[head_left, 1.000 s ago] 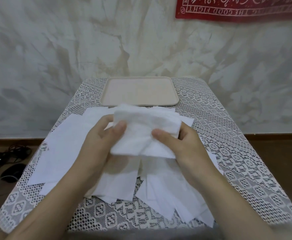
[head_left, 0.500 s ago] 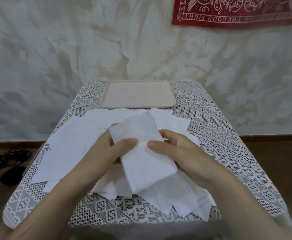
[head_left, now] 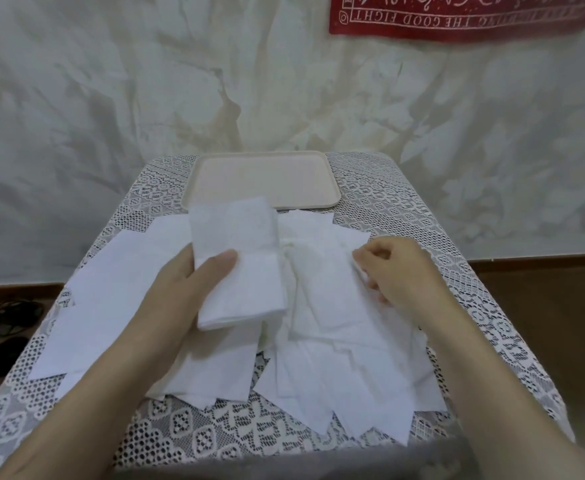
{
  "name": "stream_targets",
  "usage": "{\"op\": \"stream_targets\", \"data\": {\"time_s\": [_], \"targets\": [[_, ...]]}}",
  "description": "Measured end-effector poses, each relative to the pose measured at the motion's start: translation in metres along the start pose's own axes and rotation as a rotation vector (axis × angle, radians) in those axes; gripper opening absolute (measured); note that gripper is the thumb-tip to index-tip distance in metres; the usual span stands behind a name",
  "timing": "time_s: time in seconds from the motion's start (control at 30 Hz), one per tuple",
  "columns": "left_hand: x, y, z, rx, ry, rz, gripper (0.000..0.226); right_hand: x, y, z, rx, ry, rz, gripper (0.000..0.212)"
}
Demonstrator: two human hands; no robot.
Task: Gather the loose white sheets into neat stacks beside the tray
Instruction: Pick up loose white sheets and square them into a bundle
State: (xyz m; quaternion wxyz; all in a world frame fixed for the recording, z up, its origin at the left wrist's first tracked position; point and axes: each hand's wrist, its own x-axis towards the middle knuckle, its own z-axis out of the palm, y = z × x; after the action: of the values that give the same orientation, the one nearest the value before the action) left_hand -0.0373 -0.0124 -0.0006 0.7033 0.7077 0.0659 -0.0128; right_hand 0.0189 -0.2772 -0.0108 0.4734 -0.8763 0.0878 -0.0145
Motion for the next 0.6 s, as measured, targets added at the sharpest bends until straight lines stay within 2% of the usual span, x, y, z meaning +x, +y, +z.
{"op": "stream_targets", "data": {"time_s": [0.07,0.13,0.23,0.43,0.6], "targets": [[0.001,-0.002,0.001,0.01,0.004,-0.011,0.044,0.011,0.009,-0.005,-0.164,0.035,0.041,0.024],[0.001,-0.003,0.002,0.012,-0.002,-0.019,0.043,0.018,0.01,-0.003,-0.168,0.026,0.072,0.031],[0.0,-0.004,0.005,0.012,-0.012,-0.013,0.042,0.033,0.008,0.004,-0.137,0.0,0.088,0.037],[-0.002,-0.005,0.005,-0.004,-0.015,-0.008,0.038,0.042,0.01,0.011,-0.079,0.005,-0.014,0.031],[-0.004,-0.004,0.006,-0.007,-0.021,-0.015,0.039,0.044,0.01,0.007,0.111,0.101,-0.083,0.023]]}}
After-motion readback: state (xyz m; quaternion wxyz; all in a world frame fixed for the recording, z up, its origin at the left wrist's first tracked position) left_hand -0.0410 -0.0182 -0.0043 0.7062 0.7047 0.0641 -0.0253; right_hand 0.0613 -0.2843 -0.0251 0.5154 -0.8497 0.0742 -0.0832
